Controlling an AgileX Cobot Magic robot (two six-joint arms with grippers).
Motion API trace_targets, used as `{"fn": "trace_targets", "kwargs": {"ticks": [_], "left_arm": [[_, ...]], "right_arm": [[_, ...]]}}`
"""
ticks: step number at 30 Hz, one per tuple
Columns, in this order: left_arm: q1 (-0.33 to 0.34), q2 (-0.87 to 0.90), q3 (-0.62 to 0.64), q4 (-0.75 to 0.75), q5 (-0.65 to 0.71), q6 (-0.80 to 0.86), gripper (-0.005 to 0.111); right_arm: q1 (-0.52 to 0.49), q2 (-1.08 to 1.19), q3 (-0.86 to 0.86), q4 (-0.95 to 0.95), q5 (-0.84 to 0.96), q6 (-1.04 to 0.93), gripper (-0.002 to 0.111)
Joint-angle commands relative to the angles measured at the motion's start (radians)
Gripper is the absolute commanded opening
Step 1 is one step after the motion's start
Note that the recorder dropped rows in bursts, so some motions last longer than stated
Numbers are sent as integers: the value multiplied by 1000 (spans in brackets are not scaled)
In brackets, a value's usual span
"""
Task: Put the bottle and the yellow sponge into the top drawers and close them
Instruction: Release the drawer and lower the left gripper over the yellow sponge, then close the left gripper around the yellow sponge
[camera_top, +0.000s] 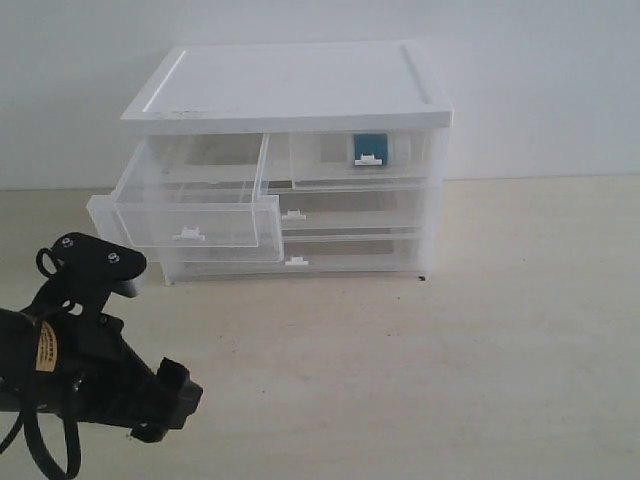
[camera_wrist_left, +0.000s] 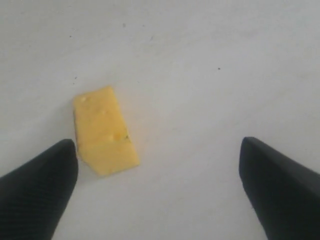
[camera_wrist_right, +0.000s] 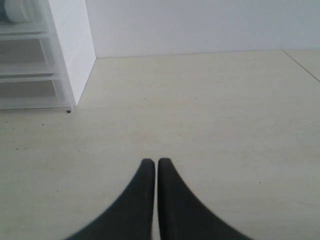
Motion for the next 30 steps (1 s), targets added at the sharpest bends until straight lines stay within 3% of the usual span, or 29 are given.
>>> {"fn": "trace_targets", "kwargs": {"ticks": [1,8,16,30], "left_arm": [[49,59,5,24,-29,-10,82],[111,114,5,22,-106,-32,80],[111,202,5,20,-203,-36,78],[123,259,-3,20,-257,-36,74]], "right_arm": [[-1,-7,4,-1,-6,0,0],[-1,-7,4,-1,-6,0,0],[-1,-7,4,-1,-6,0,0],[-1,-7,4,-1,-6,0,0]]}}
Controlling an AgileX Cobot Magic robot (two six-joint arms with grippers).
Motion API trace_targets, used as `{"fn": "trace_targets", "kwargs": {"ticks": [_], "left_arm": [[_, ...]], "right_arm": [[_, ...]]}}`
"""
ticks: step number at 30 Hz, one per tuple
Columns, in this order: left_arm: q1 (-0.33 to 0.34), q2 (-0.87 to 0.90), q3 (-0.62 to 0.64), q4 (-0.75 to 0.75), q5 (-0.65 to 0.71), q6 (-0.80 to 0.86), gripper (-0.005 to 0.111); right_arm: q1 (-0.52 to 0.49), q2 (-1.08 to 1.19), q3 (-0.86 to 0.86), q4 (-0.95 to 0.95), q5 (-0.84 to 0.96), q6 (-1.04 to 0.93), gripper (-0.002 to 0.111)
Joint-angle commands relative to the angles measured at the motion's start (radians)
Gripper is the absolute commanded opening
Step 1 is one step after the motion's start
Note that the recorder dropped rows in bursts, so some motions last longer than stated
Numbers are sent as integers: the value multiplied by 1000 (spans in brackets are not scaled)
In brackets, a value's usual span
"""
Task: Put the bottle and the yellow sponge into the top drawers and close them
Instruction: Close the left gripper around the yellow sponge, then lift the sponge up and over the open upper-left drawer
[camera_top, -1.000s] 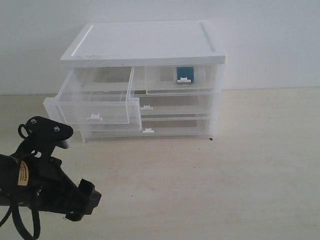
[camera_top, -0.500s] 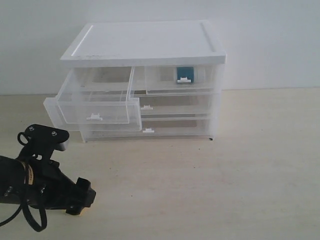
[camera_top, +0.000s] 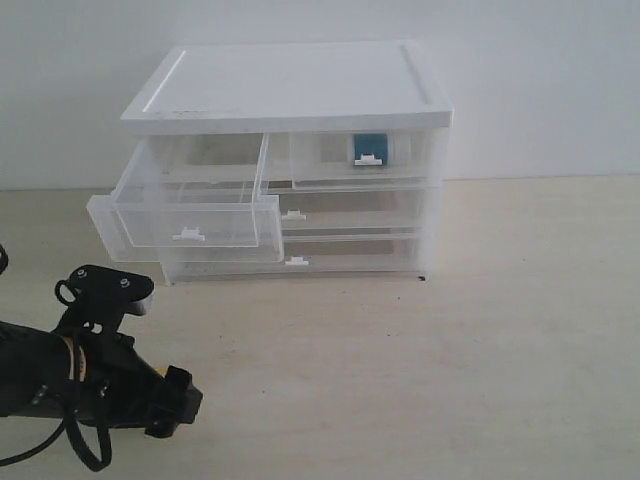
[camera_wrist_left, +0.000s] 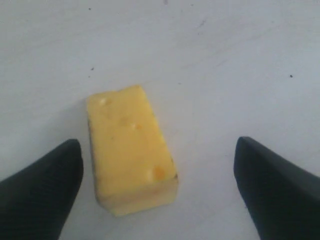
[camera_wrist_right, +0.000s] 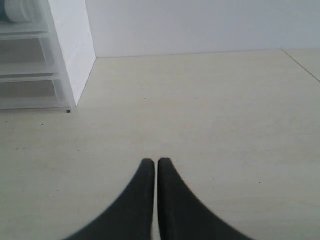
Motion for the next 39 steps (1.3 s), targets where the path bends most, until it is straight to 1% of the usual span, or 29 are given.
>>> {"fn": "trace_targets", "kwargs": {"ticks": [1,6,12,15,18,19,20,21,26,28,29,30,31,35,37,38,39], "left_arm": [[19,2,-5,2,-16,-11,73],[60,2,-6,2,-12,-11,73],[60,2,-6,2,-35,-11,72],[60,22,-6,2,-35,-11,62],[60,40,-6,2,-31,-11,42],[60,40,-8,2,-20,-9,26],[60,38,-8,7,-17,-2,18],[60,26,-8,9,-9,30,5],[60,-48,-8,9,94,46,4],[32,-88,-6,9,110,46,4],[4,-112,-6,9,120,51,4],[-54,-152,-6,9,143,86,4],[-93,-178,-6,9,150,112,4],[-174,-227,-8,9,159,160,4],[-211,-249,-17,9,176,204,4],[-249,-269,-17,9,175,265,4],[-270,-279,-17,9,175,319,4]], "right_arm": [[-1,-7,4,-1,-6,0,0],[-1,-7,4,-1,-6,0,0],[-1,-7,4,-1,-6,0,0],[-1,-7,4,-1,-6,0,0],[-1,-7,4,-1,-6,0,0],[-1,-7,4,-1,-6,0,0],[-1,-7,4,-1,-6,0,0],[-1,-7,4,-1,-6,0,0],[-1,-7,4,-1,-6,0,0],[-1,-7,4,-1,-6,0,0],[-1,-7,4,-1,-6,0,0],[-1,-7,4,-1,-8,0,0],[-1,-7,4,-1,-8,0,0],[-1,-7,4,-1,-8,0,0],[-1,-7,4,-1,-8,0,0],[-1,-7,4,-1,-8,0,0],[-1,-7,4,-1,-8,0,0]]}}
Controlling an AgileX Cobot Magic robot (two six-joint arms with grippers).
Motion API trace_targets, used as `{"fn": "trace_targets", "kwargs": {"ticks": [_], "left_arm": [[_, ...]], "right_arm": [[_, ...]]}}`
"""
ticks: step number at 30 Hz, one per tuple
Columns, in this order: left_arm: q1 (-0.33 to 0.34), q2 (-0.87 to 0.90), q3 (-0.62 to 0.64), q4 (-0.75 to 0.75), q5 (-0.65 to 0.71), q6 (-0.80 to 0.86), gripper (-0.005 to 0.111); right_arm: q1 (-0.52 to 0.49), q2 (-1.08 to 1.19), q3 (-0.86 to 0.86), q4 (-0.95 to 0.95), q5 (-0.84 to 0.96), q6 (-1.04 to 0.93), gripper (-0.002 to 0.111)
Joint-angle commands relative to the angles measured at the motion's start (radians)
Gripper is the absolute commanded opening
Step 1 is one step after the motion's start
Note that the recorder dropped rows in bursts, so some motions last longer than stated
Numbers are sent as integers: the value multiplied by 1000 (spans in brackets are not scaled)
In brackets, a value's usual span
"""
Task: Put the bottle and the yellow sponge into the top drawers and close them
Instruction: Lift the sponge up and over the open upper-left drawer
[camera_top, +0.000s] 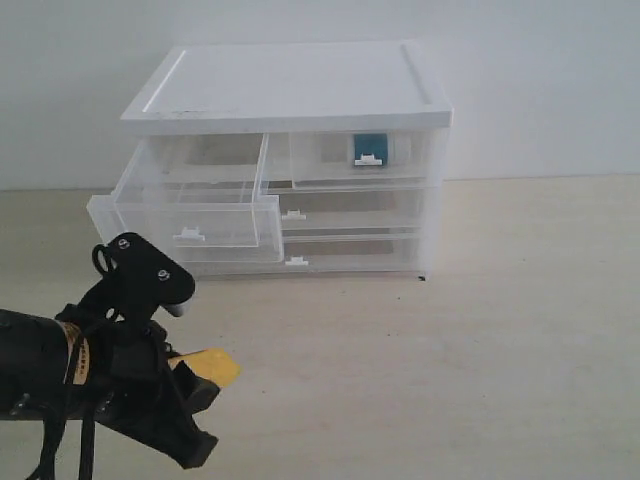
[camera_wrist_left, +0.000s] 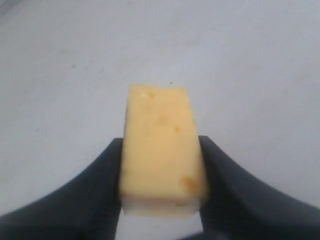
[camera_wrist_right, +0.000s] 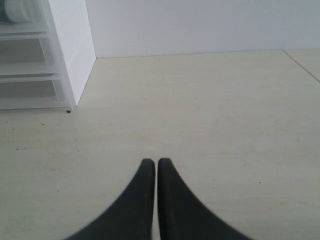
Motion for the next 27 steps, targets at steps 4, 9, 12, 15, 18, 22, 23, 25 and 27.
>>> {"fn": "trace_targets", "kwargs": {"ticks": [4,9,12,15,18,22,23,25,27], "left_arm": [[-100,-76,-7,1,-11,277,4],[-109,-149,-7,-15,-94,312,4],[-109,-192,-29,-30,-112,312,4],[-109,-227,-70,-30,-112,295,4],[-109,-253,-126,-30,-112,288,4],[-109,-267,-209,-28,-67,293,4],[-100,-267,-238,-28,-30,303,4],[-79,-267,-292,-26,49,347,4],[-49,-262,-344,-21,131,423,4]], "right_arm": [[-1,-7,4,-3,-8,0,0],[-1,-7,4,-3,-8,0,0],[-1,-7,4,-3,-8,0,0],[-1,-7,4,-3,-8,0,0],[-1,-7,4,-3,-8,0,0],[-1,-7,4,-3,-8,0,0],[-1,-7,4,-3,-8,0,0],[-1,-7,4,-3,-8,0,0],[-1,-7,4,-3,-8,0,0]]}}
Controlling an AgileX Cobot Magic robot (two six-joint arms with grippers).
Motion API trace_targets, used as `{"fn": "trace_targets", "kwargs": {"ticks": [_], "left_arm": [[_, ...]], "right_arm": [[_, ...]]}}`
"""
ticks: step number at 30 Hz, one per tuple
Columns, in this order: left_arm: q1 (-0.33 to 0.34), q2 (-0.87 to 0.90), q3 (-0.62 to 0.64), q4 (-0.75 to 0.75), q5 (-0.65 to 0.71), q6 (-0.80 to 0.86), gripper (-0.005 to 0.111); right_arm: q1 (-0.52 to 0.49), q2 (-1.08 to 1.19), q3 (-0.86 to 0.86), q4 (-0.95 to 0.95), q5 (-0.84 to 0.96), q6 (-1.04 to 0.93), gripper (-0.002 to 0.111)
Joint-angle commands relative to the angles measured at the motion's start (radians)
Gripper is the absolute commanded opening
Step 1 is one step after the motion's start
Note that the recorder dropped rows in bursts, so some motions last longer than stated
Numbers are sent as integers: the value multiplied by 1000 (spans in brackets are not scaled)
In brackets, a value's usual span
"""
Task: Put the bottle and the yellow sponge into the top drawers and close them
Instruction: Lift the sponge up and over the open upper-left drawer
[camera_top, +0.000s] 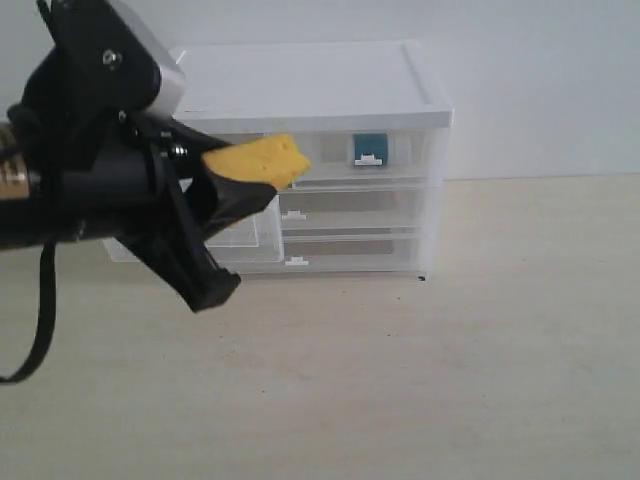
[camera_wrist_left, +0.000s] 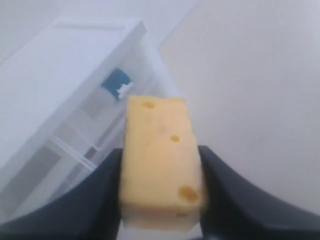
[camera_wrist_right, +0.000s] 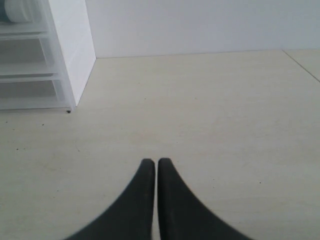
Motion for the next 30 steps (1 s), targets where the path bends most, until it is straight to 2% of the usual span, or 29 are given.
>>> {"fn": "trace_targets", "kwargs": {"ticks": [1,7,11,13,21,26,30], "left_arm": [[55,-4,-119,-2,182,154,4],[129,43,-264,-10,427,372,4],[177,104,-339,-42,513,432,4],[207,138,-389,-111,552,485,4],[354,297,-562,-497,755,907,4],[425,392,-653,-528,781,961,4],[452,446,-705,-535,809,1049,4]], "right_arm": [[-1,-7,4,-3,-8,0,0],[-1,-7,4,-3,-8,0,0],[-1,-7,4,-3,-8,0,0],[-1,-7,4,-3,-8,0,0],[-1,-7,4,-3,-8,0,0],[-1,-7,4,-3,-8,0,0],[-1,-7,4,-3,-8,0,0]]}}
